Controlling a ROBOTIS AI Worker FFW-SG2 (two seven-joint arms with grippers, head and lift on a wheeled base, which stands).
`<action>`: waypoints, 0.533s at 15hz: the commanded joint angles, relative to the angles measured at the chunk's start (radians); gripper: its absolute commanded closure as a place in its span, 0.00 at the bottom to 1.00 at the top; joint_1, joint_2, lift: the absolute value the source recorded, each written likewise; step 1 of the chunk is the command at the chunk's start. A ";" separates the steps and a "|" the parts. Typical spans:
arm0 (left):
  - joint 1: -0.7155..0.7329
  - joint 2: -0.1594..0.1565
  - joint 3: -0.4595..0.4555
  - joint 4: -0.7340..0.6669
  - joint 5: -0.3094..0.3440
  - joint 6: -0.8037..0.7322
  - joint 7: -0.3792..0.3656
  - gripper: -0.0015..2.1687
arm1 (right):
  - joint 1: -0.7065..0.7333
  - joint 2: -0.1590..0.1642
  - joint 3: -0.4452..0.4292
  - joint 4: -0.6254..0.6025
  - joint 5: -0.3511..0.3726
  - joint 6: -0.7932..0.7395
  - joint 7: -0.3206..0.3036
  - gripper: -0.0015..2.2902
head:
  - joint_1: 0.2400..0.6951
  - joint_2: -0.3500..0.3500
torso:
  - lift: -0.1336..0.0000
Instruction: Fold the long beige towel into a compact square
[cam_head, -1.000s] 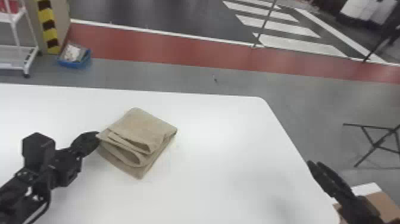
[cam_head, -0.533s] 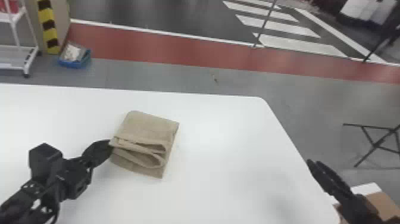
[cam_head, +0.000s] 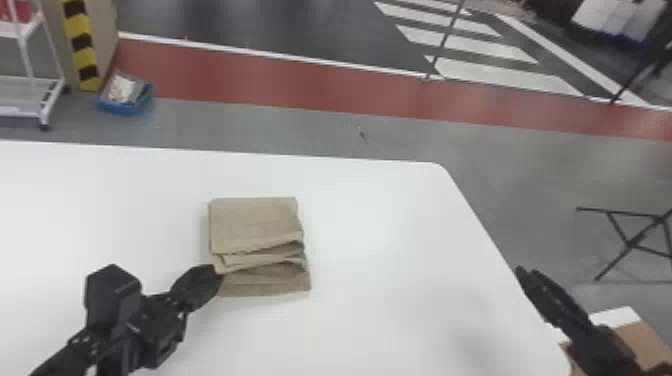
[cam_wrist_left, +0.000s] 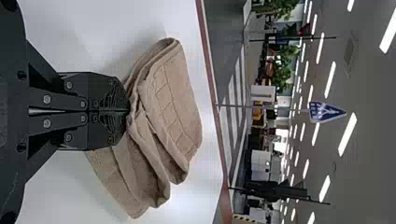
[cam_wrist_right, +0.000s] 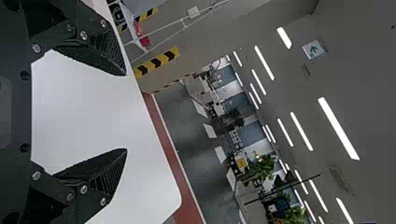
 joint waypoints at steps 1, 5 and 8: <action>0.018 0.000 -0.013 -0.018 -0.001 0.025 0.002 0.98 | -0.003 -0.001 0.000 0.006 0.000 -0.002 0.001 0.16 | 1.00 0.00 | 0.07; 0.033 0.000 0.001 -0.074 -0.001 0.056 0.036 0.98 | -0.006 0.001 0.018 -0.002 -0.002 0.001 0.000 0.16 | 1.00 0.00 | 0.07; 0.068 0.007 0.055 -0.118 0.002 -0.076 0.085 0.45 | -0.007 0.009 0.096 -0.065 0.000 0.001 -0.042 0.16 | 1.00 0.00 | 0.07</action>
